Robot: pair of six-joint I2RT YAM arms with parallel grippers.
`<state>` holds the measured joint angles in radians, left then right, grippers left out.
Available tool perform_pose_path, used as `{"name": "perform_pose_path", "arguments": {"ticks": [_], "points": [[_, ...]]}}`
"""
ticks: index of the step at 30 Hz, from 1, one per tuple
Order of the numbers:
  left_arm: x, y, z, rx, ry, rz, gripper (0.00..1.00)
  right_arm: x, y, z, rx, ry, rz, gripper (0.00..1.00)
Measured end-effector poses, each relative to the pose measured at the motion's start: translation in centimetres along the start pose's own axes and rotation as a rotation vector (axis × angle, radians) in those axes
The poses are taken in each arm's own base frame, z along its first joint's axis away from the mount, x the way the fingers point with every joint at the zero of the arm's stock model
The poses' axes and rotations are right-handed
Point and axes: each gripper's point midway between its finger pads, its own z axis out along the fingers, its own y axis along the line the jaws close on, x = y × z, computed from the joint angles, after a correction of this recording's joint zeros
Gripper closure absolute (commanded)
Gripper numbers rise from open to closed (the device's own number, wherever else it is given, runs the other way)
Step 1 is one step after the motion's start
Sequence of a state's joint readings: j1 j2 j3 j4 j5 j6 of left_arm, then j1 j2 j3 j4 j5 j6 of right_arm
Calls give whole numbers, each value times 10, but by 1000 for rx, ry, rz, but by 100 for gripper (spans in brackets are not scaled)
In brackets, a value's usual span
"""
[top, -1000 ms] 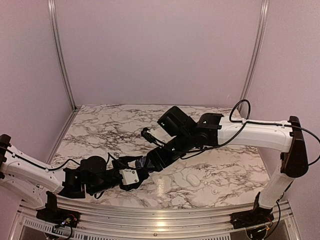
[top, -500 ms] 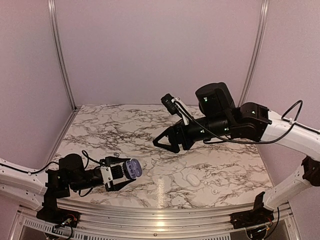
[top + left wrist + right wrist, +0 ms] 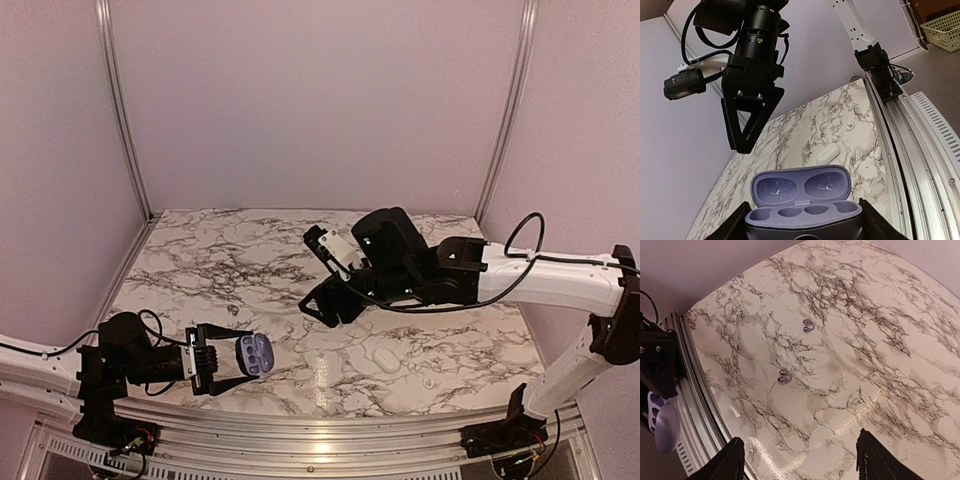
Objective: Insert the wireless bluetooth earbuds into the charging case
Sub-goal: Pick up the right earbud from the center of the board.
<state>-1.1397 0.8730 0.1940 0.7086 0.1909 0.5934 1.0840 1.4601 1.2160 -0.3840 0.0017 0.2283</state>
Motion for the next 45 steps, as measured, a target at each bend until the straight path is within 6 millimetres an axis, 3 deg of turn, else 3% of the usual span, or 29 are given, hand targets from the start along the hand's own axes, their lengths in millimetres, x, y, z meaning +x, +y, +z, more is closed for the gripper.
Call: {"name": "perform_pose_path", "arguments": {"ticks": [8, 14, 21, 30, 37, 45], "points": [[-17, 9, -16, -52, -70, -3, 51, 13, -6, 83, 43, 128, -44, 32], [-22, 21, -24, -116, -80, -24, 53, -5, -1, 127, 39, 138, -62, 36], [-20, 34, -28, -186, -58, -40, 56, -23, 5, 171, 9, 124, -72, 40], [-24, 43, -37, -244, -73, -54, 55, -8, -17, 226, -3, 154, -43, 37], [-24, 43, -37, -247, -73, -58, 56, -17, -33, 273, -14, 109, -22, 36], [-23, 43, -37, -247, -73, -58, 56, -3, -36, 304, -28, 88, -11, 47]]}}
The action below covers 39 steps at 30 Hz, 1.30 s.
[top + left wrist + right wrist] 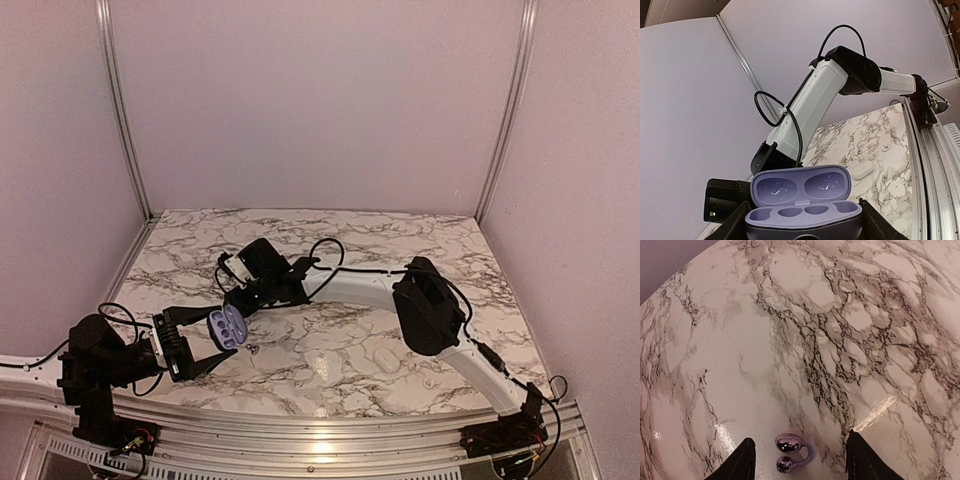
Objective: Insert the wireless bluetooth earbuds into the charging case
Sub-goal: Pick up the right earbud from the center of the board, then place the right earbud at the center of the board.
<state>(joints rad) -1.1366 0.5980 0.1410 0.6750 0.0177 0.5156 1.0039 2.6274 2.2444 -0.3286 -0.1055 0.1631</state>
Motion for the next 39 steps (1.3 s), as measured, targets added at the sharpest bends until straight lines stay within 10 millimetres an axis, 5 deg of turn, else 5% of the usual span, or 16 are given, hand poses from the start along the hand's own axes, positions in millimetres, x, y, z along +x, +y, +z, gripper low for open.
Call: {"name": "perform_pose_path", "arguments": {"ticks": [7, 13, 21, 27, 35, 39], "points": [[1, -1, 0, 4, 2, 0, 56, 10, 9, 13, -67, 7, -7, 60], [0, -2, 0, 9, -1, 0, 56, 10, 9, 14, -71, 3, -23, 89], [2, -2, 1, 11, 4, 0, 57, 11, 9, 7, -64, -11, -10, 98], [4, -4, 1, 15, 13, 0, 58, 27, 4, -29, -21, 44, 6, 100], [5, -4, 2, 16, 15, 0, 58, 18, -8, -102, 101, 24, -5, 100], [6, -4, 2, 18, 18, -1, 58, 45, -17, -131, 155, 100, -5, 99]]}}
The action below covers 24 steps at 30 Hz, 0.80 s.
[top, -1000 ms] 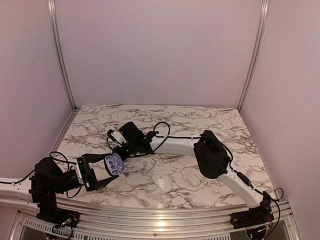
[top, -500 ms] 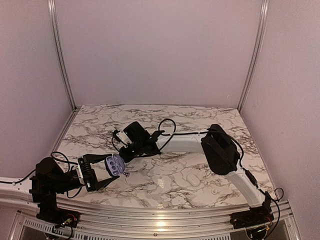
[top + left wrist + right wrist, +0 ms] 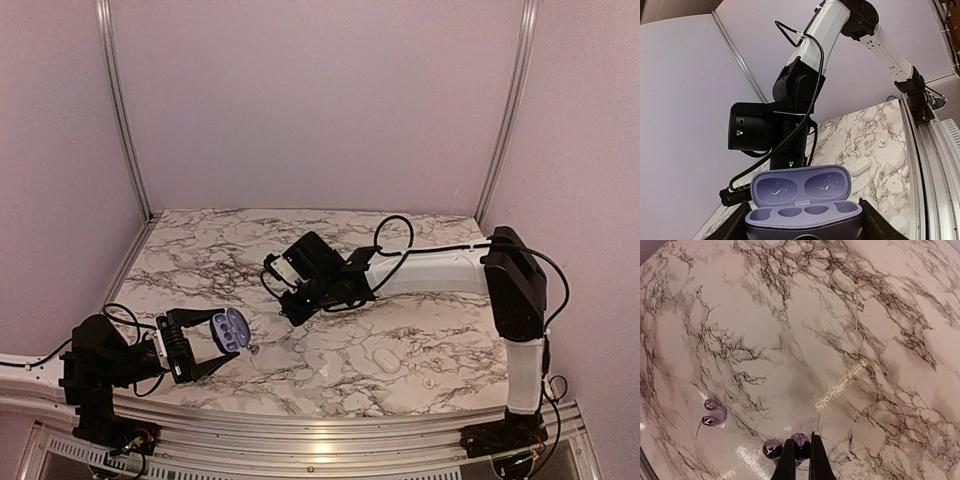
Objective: Insert the wireless bluetooth earbuds into the charging case
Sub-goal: Place the right earbud at the center of the board.
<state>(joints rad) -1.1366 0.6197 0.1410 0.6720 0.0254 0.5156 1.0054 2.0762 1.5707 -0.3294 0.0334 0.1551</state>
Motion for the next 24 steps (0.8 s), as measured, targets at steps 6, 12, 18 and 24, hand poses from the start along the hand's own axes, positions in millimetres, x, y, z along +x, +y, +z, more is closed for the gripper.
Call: {"name": "perform_pose_path", "arguments": {"ticks": [6, 12, 18, 24], "points": [[0, -1, 0, 4, -2, 0, 58, 88, -12, -9, 74, 253, -82, 98], [-1, -2, 0, 10, -4, 0, 58, 122, -7, -19, 132, 364, -214, 85], [1, -3, 1, 13, 1, -1, 58, 130, -12, -22, 183, 415, -260, 60], [4, -4, 1, 18, 12, -1, 59, 121, -12, -28, 191, 375, -231, 58]]}}
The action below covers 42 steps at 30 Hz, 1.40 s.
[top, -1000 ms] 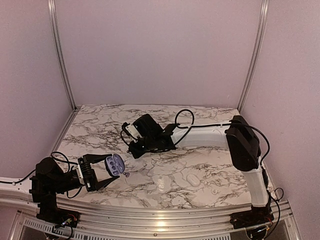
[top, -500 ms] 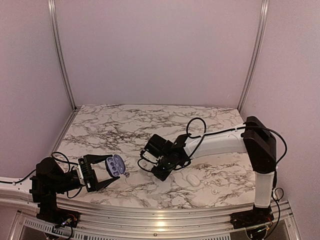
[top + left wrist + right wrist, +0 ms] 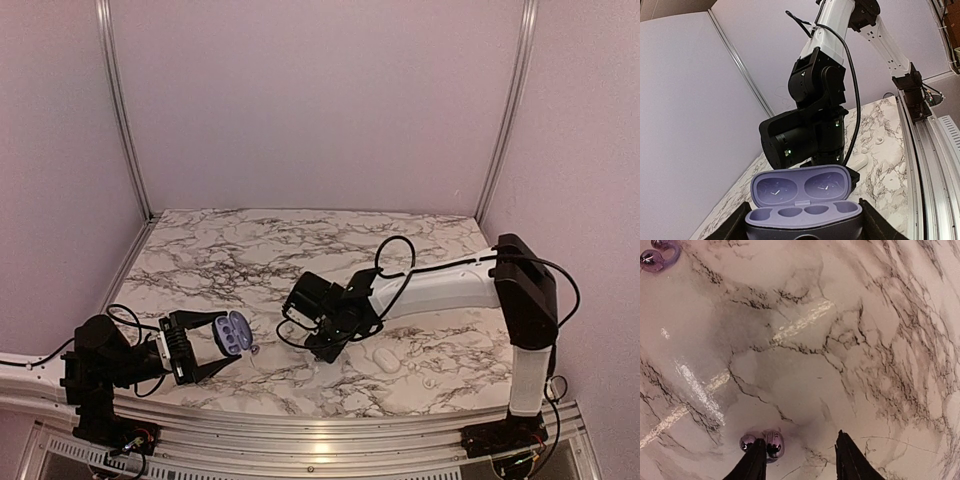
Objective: Insert the wireless bluetooth earbuds into the charging case
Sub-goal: Place the right earbud at the center of the board, then pick up the right earbud from the center of the board.
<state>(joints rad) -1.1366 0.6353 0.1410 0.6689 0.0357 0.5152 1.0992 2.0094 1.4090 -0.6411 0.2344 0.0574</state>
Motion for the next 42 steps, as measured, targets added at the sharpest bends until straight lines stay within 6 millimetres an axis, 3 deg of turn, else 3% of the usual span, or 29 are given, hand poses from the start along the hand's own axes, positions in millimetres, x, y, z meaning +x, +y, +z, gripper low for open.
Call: {"name": "perform_pose_path", "arguments": {"ticks": [8, 10, 18, 24, 29, 42], "points": [[1, -1, 0, 2, 3, 0, 59, 1, -20, -71, -109, -236, 315, 61], [0, 0, 0, 2, 2, 0, 59, 7, -20, -78, -158, -282, 396, 64], [-1, -1, 0, 7, -4, -3, 59, 47, 12, -37, -329, -242, 602, 70], [0, -1, 0, 7, -3, -3, 59, 28, 20, -32, -396, -287, 639, 80], [1, -2, 1, 10, 4, -4, 60, 22, 24, -16, -405, -277, 648, 89], [4, -4, 1, 16, 14, -4, 60, 21, 14, 2, -348, -264, 669, 84]]}}
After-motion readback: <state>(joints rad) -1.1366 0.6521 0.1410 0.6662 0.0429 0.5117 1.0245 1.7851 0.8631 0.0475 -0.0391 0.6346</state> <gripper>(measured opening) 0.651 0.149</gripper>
